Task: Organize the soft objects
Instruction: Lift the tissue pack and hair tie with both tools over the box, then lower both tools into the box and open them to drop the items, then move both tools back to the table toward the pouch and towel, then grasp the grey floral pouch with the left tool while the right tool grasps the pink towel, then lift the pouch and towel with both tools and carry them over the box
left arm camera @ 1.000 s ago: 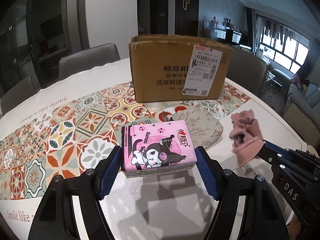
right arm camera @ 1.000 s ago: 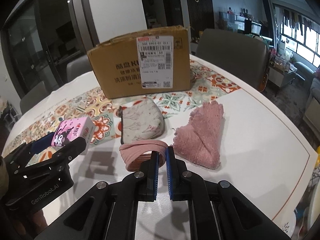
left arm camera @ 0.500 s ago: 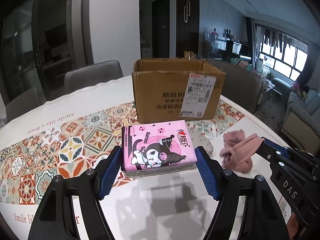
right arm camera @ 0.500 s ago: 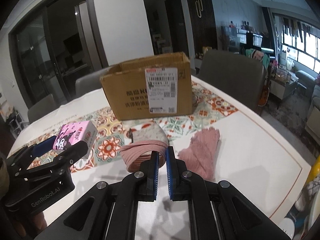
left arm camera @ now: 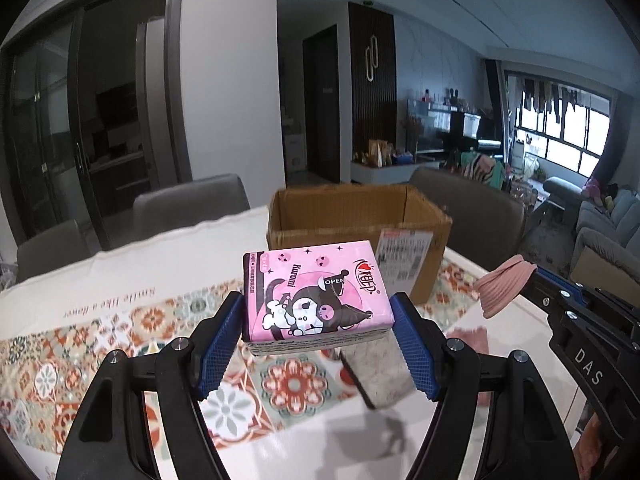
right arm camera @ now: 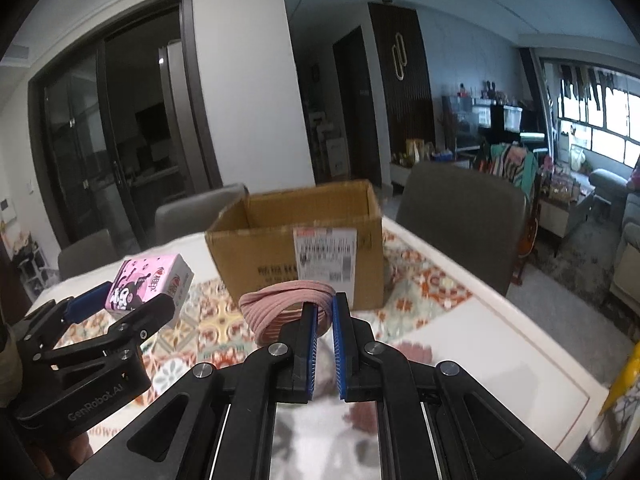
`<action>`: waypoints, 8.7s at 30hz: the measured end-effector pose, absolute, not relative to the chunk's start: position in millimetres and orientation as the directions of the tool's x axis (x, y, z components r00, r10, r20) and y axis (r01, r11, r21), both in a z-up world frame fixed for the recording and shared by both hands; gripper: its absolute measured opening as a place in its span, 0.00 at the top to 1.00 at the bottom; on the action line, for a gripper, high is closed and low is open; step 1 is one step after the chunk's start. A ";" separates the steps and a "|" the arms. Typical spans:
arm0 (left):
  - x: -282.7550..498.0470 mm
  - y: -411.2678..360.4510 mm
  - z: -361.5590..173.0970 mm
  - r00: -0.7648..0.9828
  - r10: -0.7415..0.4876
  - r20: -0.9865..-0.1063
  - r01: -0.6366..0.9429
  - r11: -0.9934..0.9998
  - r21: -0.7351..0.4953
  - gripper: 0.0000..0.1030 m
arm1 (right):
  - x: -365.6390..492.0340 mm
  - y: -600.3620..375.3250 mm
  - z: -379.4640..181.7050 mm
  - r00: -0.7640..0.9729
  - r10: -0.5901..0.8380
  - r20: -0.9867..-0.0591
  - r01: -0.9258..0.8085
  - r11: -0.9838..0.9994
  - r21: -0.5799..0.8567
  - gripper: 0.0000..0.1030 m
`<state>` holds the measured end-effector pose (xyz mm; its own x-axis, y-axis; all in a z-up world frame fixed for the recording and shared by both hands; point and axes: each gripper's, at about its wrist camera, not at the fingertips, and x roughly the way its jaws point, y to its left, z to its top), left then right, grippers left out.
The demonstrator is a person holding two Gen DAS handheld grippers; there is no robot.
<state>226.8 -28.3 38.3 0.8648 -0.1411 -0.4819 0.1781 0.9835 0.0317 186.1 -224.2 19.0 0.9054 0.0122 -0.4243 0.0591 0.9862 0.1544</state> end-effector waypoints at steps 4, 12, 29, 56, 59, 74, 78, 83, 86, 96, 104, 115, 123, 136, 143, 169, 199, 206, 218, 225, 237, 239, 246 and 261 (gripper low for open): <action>235.2 -30.7 52.9 0.878 -0.152 -0.454 0.185 0.982 0.030 0.29 | 195.4 -227.8 34.6 0.925 0.000 -0.381 0.062 0.987 0.150 0.91; 253.8 -38.0 78.8 0.902 -0.156 -0.402 0.194 0.980 0.054 0.29 | 215.8 -236.0 60.5 0.950 -0.024 -0.311 0.073 0.987 0.146 0.91; 316.2 -47.4 99.7 0.903 -0.176 -0.393 0.215 0.975 0.059 0.29 | 281.3 -245.9 79.4 0.955 -0.003 -0.296 0.046 0.989 0.140 0.91; 421.4 -71.1 47.8 0.761 -0.195 -0.619 0.305 0.949 0.075 0.29 | 390.4 -263.5 43.4 0.856 0.056 -0.514 0.028 0.988 0.153 0.91; 430.2 -73.2 38.1 0.727 -0.198 -0.657 0.322 0.944 0.071 0.28 | 403.3 -264.5 36.5 0.827 0.076 -0.557 0.016 0.987 0.159 0.91; 429.0 -74.6 34.9 0.736 -0.143 -0.661 0.292 0.949 0.120 0.19 | 415.6 -269.0 18.1 0.718 0.114 -0.686 -0.002 0.987 0.161 0.71; 422.3 -69.0 39.2 0.749 -0.140 -0.647 0.276 0.954 0.114 0.19 | 410.8 -268.7 22.2 0.729 0.102 -0.677 0.005 0.988 0.154 0.69; 411.4 -65.3 42.9 0.765 -0.137 -0.629 0.265 0.958 0.114 0.19 | 401.4 -266.8 27.4 0.742 0.089 -0.664 0.006 0.990 0.140 0.69; 400.3 -61.4 48.1 0.778 -0.135 -0.614 0.249 0.963 0.104 0.19 | 395.3 -262.7 33.8 0.752 0.078 -0.655 0.008 0.992 0.127 0.69; 358.4 -57.9 67.6 0.823 -0.142 -0.550 0.233 0.967 0.099 0.13 | 357.9 -255.3 57.0 0.797 0.064 -0.601 -0.009 0.995 0.095 0.69; 323.8 -58.3 74.1 0.860 -0.140 -0.491 0.223 0.968 0.114 0.12 | 327.0 -260.1 61.2 0.809 0.073 -0.583 -0.001 0.992 0.122 0.67; 285.8 -60.7 68.2 0.863 -0.172 -0.475 0.230 0.971 0.066 0.10 | 285.2 -272.3 56.9 0.831 0.015 -0.556 0.060 0.991 0.116 0.60; 266.1 -56.7 53.1 0.853 -0.182 -0.489 0.231 0.972 0.041 0.09 | 255.3 -272.6 51.5 0.846 -0.022 -0.533 0.080 0.993 0.087 0.55; 242.5 -61.1 15.6 0.803 -0.203 -0.561 0.264 0.964 0.030 0.09 | 231.8 -271.3 13.1 0.795 0.000 -0.607 0.073 0.993 0.096 0.55; 234.8 -63.0 -6.5 0.776 -0.193 -0.600 0.284 0.957 0.060 0.09 | 225.6 -268.7 -14.0 0.744 0.009 -0.668 0.077 0.992 0.100 0.55; 242.9 -71.3 -74.0 0.640 -0.223 -0.736 0.396 0.916 0.067 0.09 | 232.1 -254.1 -82.7 0.587 0.042 -0.808 0.053 0.995 0.090 0.55; 294.6 -118.0 -106.6 0.577 -0.280 -0.768 0.502 0.863 0.062 0.16 | 255.5 -290.3 -114.8 0.546 0.014 -0.838 0.147 0.983 0.112 0.58; 302.7 -123.7 -116.4 0.537 -0.275 -0.797 0.499 0.866 0.037 0.37 | 257.9 -292.4 -116.4 0.550 0.044 -0.834 0.145 0.978 0.147 0.71; 297.0 -119.9 -114.2 0.538 -0.294 -0.790 0.478 0.878 -0.001 0.77 | 251.6 -288.7 -109.3 0.578 0.077 -0.812 0.133 0.973 0.187 0.83; 287.5 -109.0 -98.0 0.555 -0.333 -0.763 0.457 0.888 -0.055 0.81 | 246.6 -284.0 -96.7 0.602 0.106 -0.791 0.114 0.970 0.216 0.83; 266.8 -89.9 -65.7 0.605 -0.388 -0.696 0.424 0.896 -0.132 0.84 | 238.6 -273.8 -62.7 0.664 0.133 -0.736 0.073 0.968 0.240 0.83; 264.0 -88.0 -60.7 0.615 -0.389 -0.685 0.420 0.898 -0.134 0.84 | 236.9 -272.4 -57.0 0.675 0.132 -0.726 0.066 0.969 0.238 0.83; 253.3 -80.2 -41.3 0.660 -0.386 -0.645 0.403 0.906 -0.130 0.85 | 230.7 -268.3 -40.0 0.706 0.136 -0.695 0.049 0.970 0.240 0.83; 230.4 -69.0 -0.1 0.744 -0.367 -0.559 0.377 0.921 -0.103 0.85 | 216.6 -263.4 -3.7 0.765 0.141 -0.629 0.016 0.971 0.238 0.83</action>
<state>230.4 -69.0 -0.1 0.7436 -0.3667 -0.5592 0.3769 0.9206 -0.1025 216.6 -263.4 -3.7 0.7648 0.1414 -0.6285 0.0159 0.9712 0.2378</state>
